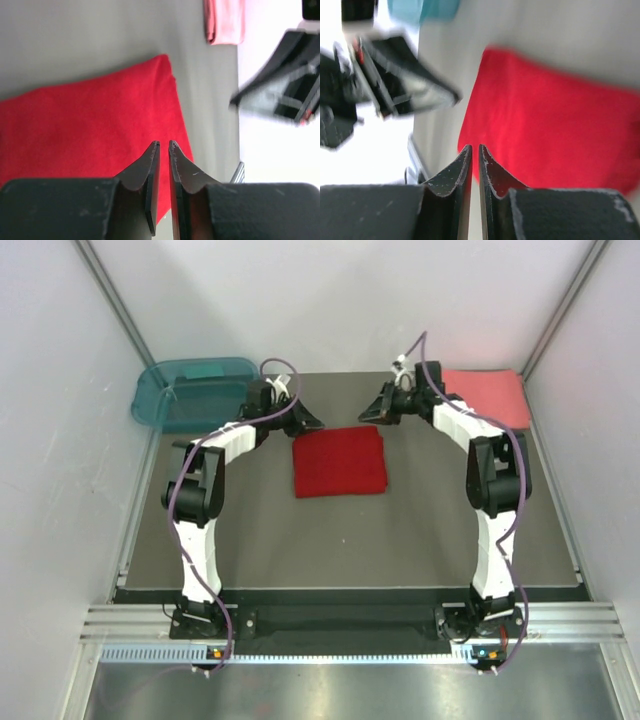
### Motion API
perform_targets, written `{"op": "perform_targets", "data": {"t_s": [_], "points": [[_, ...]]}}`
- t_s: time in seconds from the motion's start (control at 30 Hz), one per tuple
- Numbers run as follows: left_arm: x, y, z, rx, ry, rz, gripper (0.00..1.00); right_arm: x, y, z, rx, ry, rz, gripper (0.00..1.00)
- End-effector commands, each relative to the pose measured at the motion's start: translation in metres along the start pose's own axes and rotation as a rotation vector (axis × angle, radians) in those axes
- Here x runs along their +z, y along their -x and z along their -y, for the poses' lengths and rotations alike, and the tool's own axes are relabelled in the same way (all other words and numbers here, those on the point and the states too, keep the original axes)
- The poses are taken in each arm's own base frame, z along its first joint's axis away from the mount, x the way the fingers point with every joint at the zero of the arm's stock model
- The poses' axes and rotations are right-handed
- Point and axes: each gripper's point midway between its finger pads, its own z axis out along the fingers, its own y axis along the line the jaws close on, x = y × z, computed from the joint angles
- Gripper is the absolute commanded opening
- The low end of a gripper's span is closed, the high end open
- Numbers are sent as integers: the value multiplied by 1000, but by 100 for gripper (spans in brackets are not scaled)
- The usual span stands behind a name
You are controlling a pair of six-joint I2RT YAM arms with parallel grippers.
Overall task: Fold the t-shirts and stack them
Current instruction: Fold the tshirt
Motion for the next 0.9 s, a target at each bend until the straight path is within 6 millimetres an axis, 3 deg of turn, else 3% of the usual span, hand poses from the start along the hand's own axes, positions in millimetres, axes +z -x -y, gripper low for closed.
{"op": "perform_targets", "data": {"t_s": [0.0,0.03,0.07,0.1,0.27,0.37,0.5,0.67,0.77,0.87], "points": [[-4,-4,-6,23,8,-13,17,17,-62,-15,-26,67,-178,10],[-1,-6,-12,20,8,-24,17,22,-77,-13,-14,74,-210,11],[2,-3,-12,23,3,-26,16,25,-84,-15,-7,96,-228,10],[10,-8,-25,7,16,-42,15,28,-84,-17,-25,121,-216,10],[30,-12,-64,-24,62,-53,12,31,-121,5,69,140,-278,9],[38,-13,-98,-43,129,-49,11,22,-140,24,90,106,-312,9],[38,-15,-122,-68,176,-68,10,4,-164,49,114,70,-340,9],[27,-19,-112,-30,198,-100,11,-12,-164,46,95,73,-339,9],[11,-10,-72,33,169,-86,14,-16,-154,30,69,89,-332,9],[2,-20,-46,68,171,-112,18,-13,-137,7,34,117,-310,9]]}}
